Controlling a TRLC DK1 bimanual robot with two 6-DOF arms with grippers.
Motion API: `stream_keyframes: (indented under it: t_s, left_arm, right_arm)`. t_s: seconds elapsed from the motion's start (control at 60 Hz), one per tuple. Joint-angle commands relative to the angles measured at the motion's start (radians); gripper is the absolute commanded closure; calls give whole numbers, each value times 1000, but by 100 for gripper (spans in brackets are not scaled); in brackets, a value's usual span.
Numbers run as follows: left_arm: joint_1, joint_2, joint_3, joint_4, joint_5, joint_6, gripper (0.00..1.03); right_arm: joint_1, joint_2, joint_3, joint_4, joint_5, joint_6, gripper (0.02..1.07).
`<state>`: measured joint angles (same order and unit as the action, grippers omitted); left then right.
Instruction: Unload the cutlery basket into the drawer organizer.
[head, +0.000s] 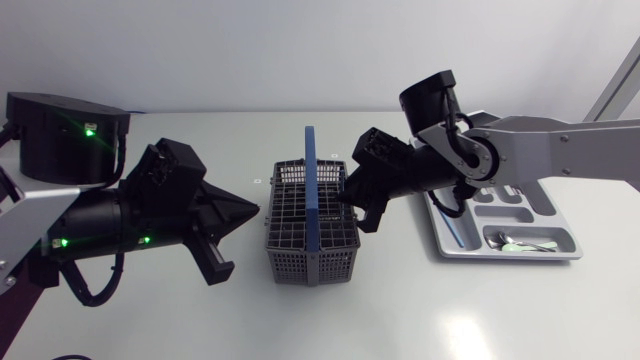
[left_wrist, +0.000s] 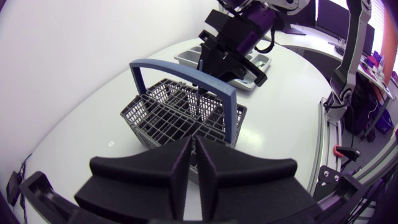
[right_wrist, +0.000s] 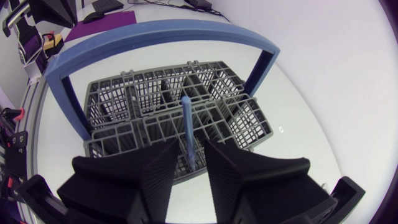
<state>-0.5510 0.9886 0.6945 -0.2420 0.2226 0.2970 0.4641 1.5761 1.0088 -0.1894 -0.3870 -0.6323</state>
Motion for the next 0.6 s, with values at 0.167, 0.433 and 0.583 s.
stream_keyframes:
  t_s: [0.167, 0.433, 0.583]
  left_arm:
    - [5, -10, -27, 0, -6, 19, 94]
    - [-6, -10, -27, 3, -6, 14, 94]
    - [-18, -15, -33, 4, -6, 11, 94]
  right_arm:
    - [11, 27, 11, -1, 11, 5, 101]
    - [45, -142, -18, -61, 48, 8, 101]
    - [70, -245, -27, -110, 69, 19, 101]
